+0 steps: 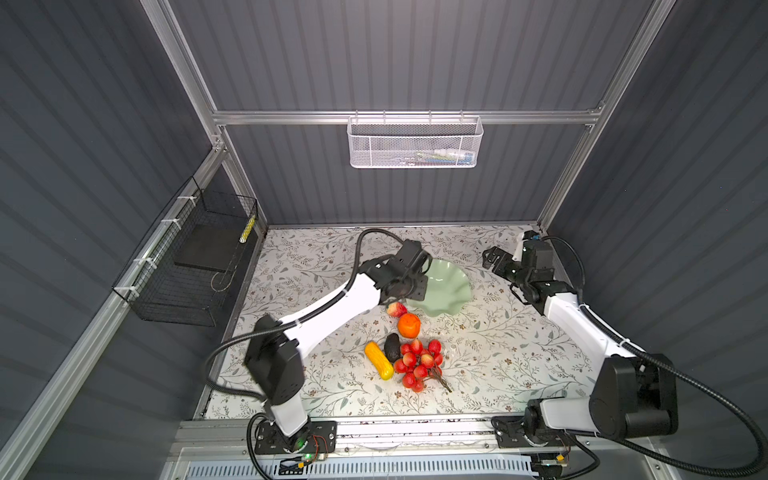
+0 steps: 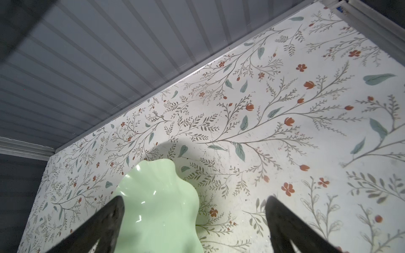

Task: Place and organize the fake fruits in the fruit bowl
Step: 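Carry the tangerine with the left gripper and drop it into the green bowl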

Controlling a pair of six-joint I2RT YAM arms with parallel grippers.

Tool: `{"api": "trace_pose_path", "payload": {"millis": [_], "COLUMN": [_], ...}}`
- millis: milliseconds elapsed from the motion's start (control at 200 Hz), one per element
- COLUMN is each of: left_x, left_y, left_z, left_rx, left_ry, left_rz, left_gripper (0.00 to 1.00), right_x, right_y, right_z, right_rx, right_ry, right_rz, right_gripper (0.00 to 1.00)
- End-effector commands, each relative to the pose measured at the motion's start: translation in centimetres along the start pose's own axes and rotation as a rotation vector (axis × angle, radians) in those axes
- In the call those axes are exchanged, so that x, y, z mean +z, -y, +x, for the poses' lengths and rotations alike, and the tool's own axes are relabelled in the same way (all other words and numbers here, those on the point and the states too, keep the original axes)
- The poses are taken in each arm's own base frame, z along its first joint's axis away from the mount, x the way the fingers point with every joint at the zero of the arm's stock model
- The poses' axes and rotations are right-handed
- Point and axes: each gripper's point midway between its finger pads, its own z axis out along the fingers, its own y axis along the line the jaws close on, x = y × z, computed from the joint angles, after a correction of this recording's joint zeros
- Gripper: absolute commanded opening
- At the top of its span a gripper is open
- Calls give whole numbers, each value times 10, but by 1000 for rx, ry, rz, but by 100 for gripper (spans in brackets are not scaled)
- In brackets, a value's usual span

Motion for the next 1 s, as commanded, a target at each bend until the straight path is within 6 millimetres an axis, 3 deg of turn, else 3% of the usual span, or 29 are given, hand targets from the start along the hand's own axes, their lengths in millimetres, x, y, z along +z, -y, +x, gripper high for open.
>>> {"api": "trace_pose_path", "payload": {"millis": [0, 140, 245, 410, 535, 595, 695, 795, 921, 996], "left_x": [31, 94, 124, 148, 157, 159, 151, 127, 68, 21], "left_y": [15, 16, 16, 12, 10, 9, 11, 14, 11, -13], "left_z": [-27, -25, -16, -8, -1, 0, -8, -33, -80, -104], "left_rx": [124, 154, 139, 116, 98, 90, 82, 71, 56, 31], "left_ry": [16, -73, -104, -120, -134, -134, -99, -9, 190, 333], "left_rz": [67, 44, 41, 23, 18, 15, 18, 33, 17, -74], "left_gripper": [36, 36, 36, 39, 47, 57, 71, 79, 86, 90], "right_x": [-16, -23, -27, -29, -26, -25, -26, -29, -34, -36], "right_y": [3, 7, 8, 9, 8, 7, 6, 4, -8, -25], "right_z": [2, 10, 12, 10, 10, 11, 10, 8, 6, 10], "right_rx": [-12, -18, -22, -28, -23, -22, -25, -32, -54, -117], "right_ry": [4, -17, -22, -13, -21, -24, -23, -22, -28, -47], "right_rz": [6, 15, 18, 23, 16, 11, 8, 4, -31, -48], "right_gripper": [99, 99, 99, 99, 99, 99, 99, 99, 98, 95]}}
